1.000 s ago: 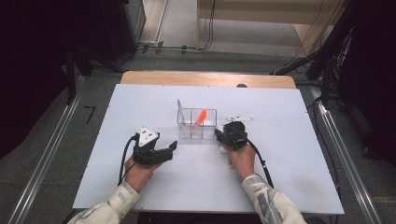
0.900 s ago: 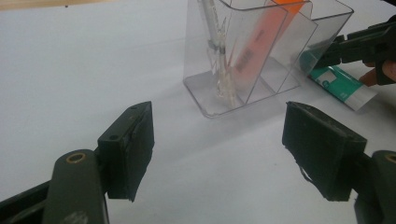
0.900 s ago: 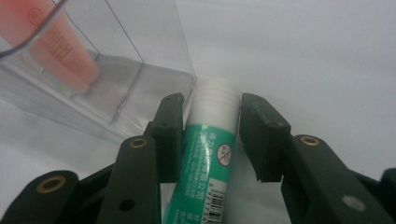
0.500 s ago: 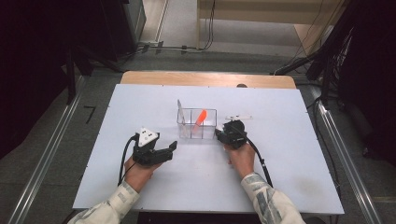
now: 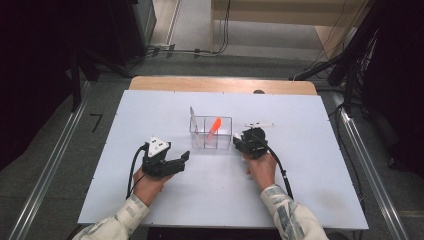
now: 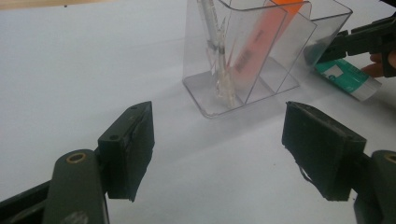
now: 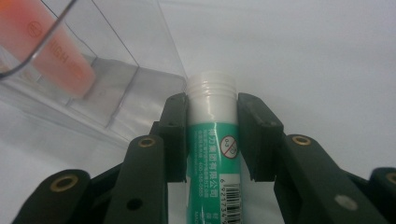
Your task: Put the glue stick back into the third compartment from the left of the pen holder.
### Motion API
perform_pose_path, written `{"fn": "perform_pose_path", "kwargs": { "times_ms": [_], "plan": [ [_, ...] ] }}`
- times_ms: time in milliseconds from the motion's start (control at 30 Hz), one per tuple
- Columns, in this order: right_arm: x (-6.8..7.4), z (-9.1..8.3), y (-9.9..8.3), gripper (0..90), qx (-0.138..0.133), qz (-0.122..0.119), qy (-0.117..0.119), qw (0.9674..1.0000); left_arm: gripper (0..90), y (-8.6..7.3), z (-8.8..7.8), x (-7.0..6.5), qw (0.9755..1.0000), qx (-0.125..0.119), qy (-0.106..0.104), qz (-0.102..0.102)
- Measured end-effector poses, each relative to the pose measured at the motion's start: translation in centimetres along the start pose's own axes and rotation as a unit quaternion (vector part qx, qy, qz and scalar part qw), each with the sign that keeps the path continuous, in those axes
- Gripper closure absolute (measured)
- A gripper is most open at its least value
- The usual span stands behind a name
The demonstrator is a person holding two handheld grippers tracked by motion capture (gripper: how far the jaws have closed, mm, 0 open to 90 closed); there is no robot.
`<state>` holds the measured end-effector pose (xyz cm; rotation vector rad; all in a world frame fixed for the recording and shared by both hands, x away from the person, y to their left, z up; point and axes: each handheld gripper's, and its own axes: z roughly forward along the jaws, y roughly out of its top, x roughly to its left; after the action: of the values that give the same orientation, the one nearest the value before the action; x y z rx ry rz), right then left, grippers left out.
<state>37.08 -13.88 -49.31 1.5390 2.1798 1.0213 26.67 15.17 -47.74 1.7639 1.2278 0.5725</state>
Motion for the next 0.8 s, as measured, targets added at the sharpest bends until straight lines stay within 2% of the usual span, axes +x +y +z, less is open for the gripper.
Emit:
{"fn": "perform_pose_path", "kwargs": {
  "times_ms": [433,800],
  "plan": [
    [-0.6,-2.4,0.5,63.1,-0.034,0.005,0.012,0.9993,25.6,0.0,0.0,0.0,1.0,0.0,0.0,-0.001],
    [-0.5,-4.9,1.6,63.2,-0.076,0.004,0.032,0.9966,25.7,0.0,0.1,0.0,1.0,0.001,0.0,0.0]
  ]
}}
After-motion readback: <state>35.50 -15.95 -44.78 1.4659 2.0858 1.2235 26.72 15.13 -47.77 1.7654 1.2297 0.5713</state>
